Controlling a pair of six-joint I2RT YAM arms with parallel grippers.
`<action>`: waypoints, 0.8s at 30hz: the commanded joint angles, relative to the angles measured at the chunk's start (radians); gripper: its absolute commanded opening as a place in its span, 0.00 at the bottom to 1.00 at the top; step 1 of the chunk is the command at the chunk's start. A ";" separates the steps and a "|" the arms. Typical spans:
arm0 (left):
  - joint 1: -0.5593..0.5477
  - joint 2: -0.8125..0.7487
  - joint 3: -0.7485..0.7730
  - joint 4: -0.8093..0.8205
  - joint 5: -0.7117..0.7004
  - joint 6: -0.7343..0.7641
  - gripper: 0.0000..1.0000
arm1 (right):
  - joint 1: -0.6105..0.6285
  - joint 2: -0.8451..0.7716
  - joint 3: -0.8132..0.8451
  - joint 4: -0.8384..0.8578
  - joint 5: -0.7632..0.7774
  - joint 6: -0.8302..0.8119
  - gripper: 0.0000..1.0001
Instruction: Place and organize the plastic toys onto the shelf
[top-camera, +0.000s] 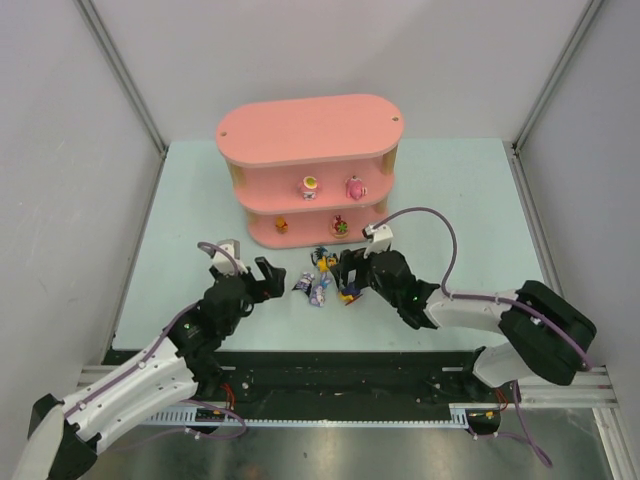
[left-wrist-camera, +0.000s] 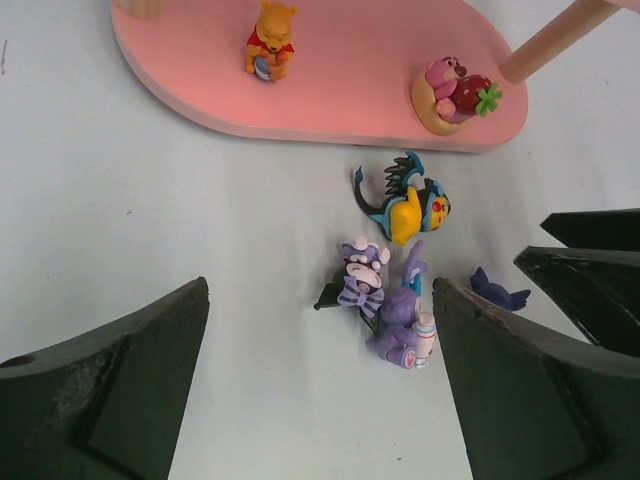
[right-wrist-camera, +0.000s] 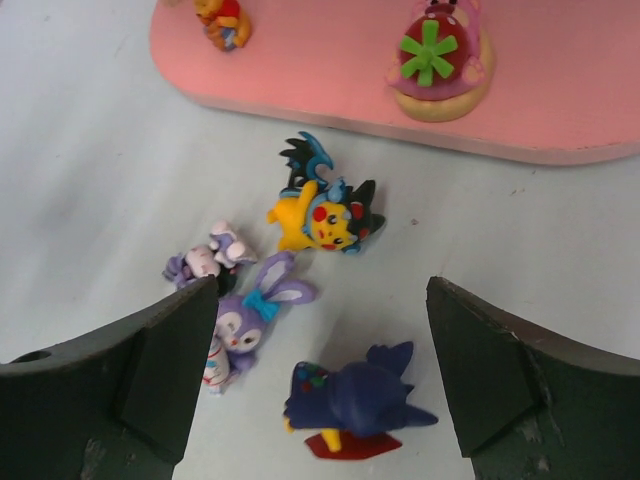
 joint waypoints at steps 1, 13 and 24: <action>0.000 -0.011 -0.020 0.045 0.032 -0.012 0.97 | -0.051 0.090 0.013 0.191 -0.067 -0.010 0.90; 0.000 0.018 -0.029 0.091 0.050 0.014 0.99 | -0.072 0.281 0.080 0.298 -0.131 -0.056 0.94; 0.001 0.030 -0.028 0.097 0.052 0.028 1.00 | -0.123 0.398 0.143 0.341 -0.202 -0.069 0.93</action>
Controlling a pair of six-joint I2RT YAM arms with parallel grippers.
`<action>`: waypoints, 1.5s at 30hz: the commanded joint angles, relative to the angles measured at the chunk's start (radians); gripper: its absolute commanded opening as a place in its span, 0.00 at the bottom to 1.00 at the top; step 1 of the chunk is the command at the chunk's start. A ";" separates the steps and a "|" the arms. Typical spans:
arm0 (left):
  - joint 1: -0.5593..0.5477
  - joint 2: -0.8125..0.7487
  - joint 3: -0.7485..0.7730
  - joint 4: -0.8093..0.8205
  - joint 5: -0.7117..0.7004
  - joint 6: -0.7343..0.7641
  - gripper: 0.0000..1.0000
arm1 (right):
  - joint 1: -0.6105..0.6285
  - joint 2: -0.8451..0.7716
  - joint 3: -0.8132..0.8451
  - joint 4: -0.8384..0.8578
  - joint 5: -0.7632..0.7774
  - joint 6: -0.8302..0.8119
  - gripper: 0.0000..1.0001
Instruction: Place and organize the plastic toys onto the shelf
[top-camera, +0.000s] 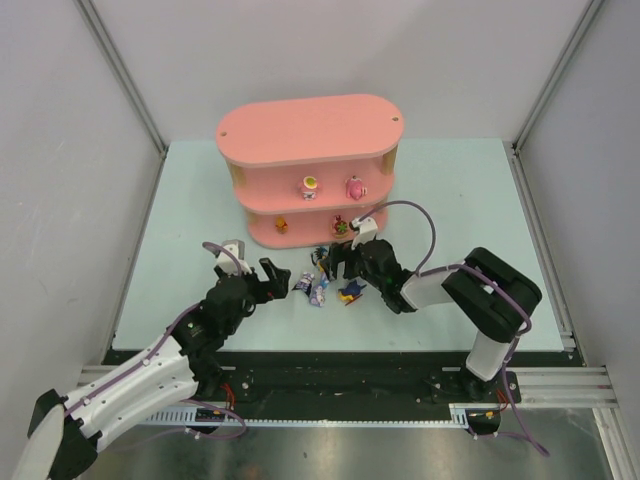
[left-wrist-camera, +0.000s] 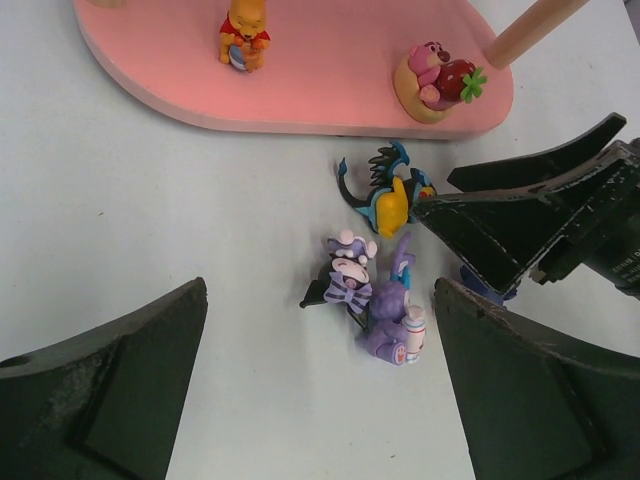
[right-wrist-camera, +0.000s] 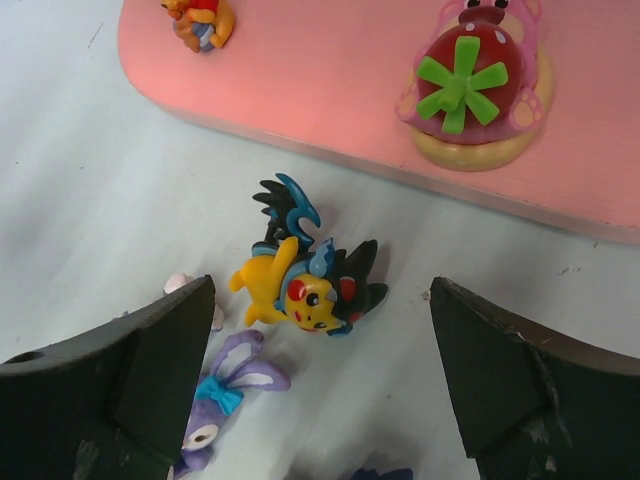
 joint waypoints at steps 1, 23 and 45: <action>0.002 0.003 0.001 0.031 0.006 0.017 1.00 | -0.018 0.038 0.048 0.070 -0.047 -0.026 0.93; 0.002 -0.006 -0.013 0.020 0.001 0.006 1.00 | -0.029 0.117 0.069 0.090 -0.147 -0.026 0.52; 0.003 -0.029 -0.017 0.002 -0.001 0.000 1.00 | -0.029 0.083 0.069 0.056 -0.193 -0.009 0.61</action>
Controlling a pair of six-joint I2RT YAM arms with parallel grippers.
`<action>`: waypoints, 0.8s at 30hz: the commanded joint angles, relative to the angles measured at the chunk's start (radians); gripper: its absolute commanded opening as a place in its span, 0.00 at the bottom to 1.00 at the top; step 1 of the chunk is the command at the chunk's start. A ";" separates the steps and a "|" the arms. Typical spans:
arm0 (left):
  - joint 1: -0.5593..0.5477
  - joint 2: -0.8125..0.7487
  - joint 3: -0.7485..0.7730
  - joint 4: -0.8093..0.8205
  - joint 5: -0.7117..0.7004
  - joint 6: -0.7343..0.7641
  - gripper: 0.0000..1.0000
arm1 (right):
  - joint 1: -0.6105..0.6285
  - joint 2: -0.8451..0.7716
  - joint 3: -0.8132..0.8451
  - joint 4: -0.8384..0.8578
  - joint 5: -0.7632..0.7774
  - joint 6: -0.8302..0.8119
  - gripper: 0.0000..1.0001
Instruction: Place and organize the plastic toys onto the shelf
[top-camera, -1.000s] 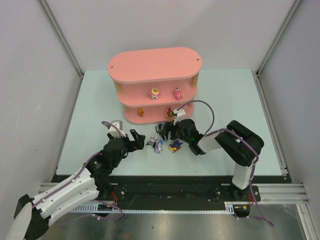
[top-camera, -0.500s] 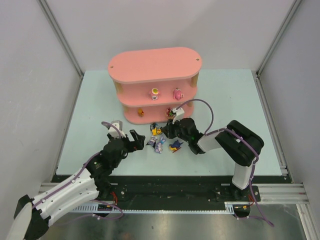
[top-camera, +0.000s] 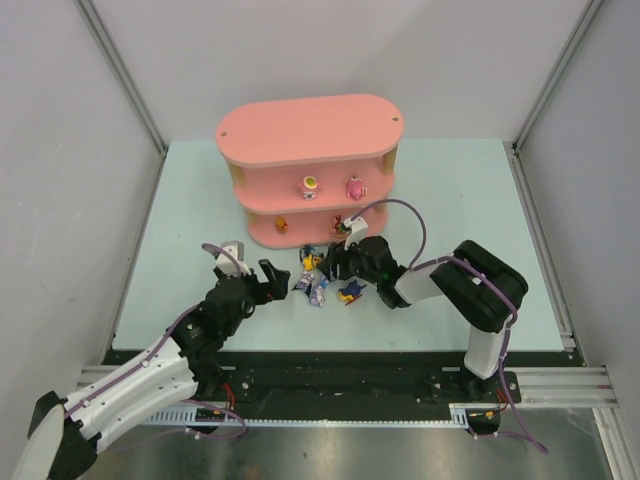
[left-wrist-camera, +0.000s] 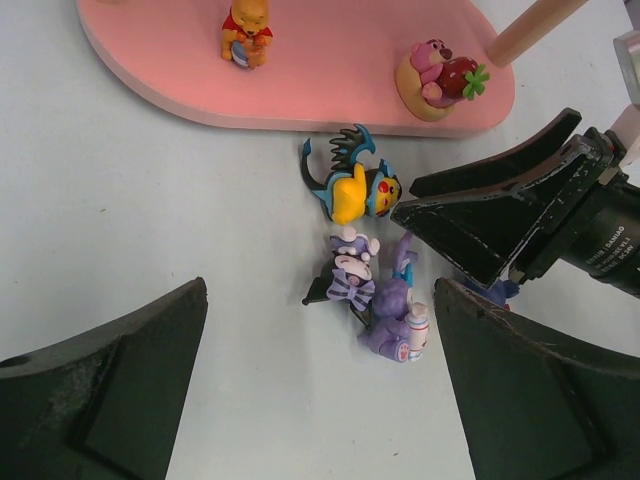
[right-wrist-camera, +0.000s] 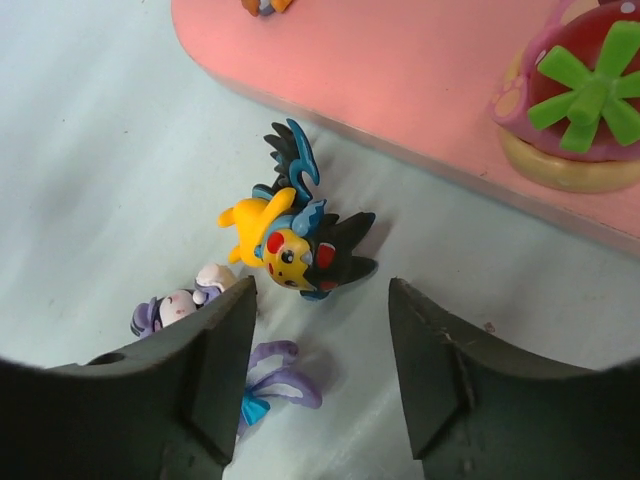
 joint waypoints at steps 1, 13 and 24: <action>0.003 -0.017 -0.004 0.002 -0.003 0.001 1.00 | -0.002 -0.020 0.010 0.027 -0.007 0.004 0.64; 0.003 -0.017 -0.003 0.003 -0.001 0.007 1.00 | -0.002 0.047 0.044 0.065 -0.028 0.015 0.76; 0.003 -0.015 -0.003 0.008 -0.003 0.012 1.00 | 0.000 0.103 0.092 0.085 -0.056 0.027 0.81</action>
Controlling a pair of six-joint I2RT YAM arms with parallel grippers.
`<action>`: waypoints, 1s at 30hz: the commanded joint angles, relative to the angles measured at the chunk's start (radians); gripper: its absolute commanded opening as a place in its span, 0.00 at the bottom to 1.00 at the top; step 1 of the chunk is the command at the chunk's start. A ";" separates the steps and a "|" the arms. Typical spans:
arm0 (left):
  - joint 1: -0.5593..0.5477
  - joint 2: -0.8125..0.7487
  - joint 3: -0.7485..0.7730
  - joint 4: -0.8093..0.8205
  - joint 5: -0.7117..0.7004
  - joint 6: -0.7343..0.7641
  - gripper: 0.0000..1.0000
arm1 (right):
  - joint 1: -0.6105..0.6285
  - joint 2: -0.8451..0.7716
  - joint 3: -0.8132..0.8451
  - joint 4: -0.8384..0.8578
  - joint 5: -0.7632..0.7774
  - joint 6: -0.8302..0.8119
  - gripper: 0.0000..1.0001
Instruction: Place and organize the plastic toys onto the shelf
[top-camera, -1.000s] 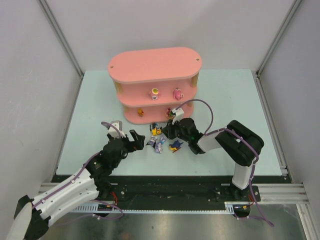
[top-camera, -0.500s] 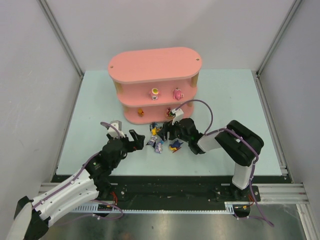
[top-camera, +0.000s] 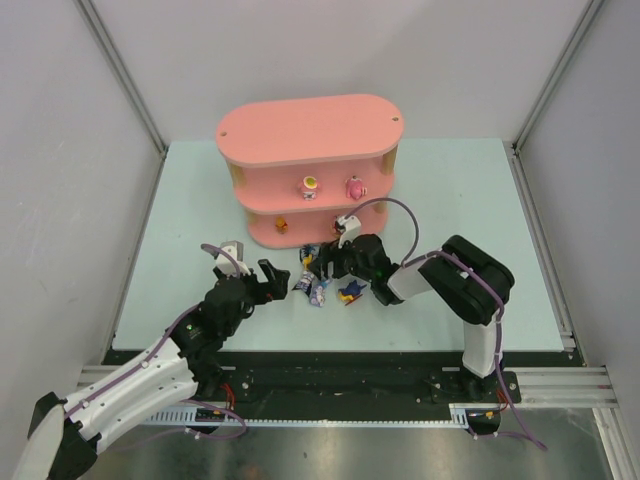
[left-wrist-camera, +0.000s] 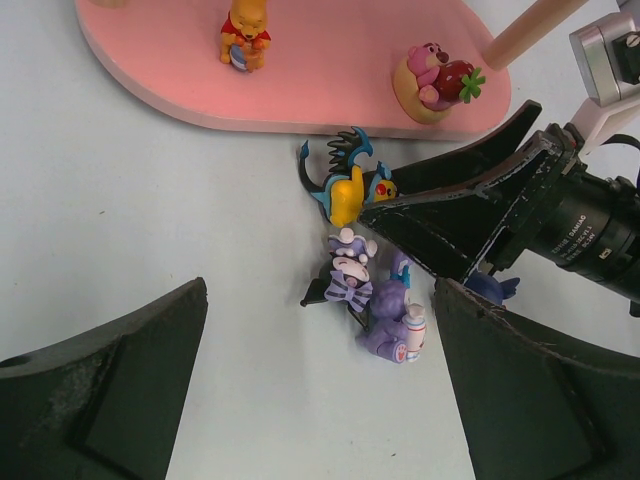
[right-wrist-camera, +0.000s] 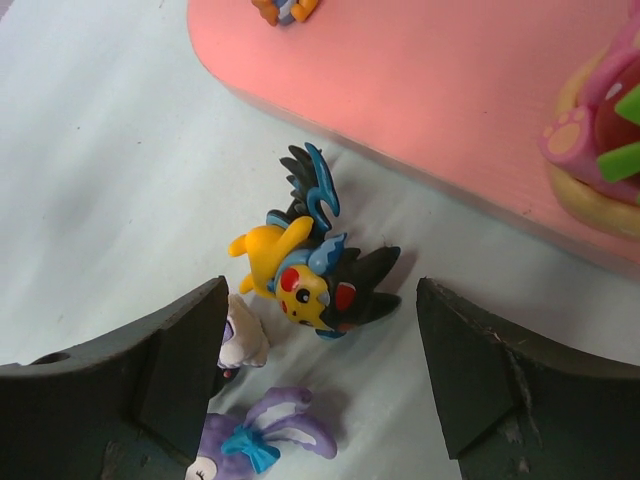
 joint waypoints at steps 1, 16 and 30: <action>0.005 -0.002 -0.001 0.008 -0.002 0.011 1.00 | -0.001 0.024 0.035 0.052 -0.016 0.007 0.81; 0.005 -0.006 -0.009 0.009 0.001 0.014 1.00 | 0.056 0.068 0.049 0.072 0.100 0.024 0.89; 0.012 -0.014 -0.018 0.015 0.010 0.011 1.00 | 0.114 0.100 0.081 -0.008 0.329 -0.030 0.90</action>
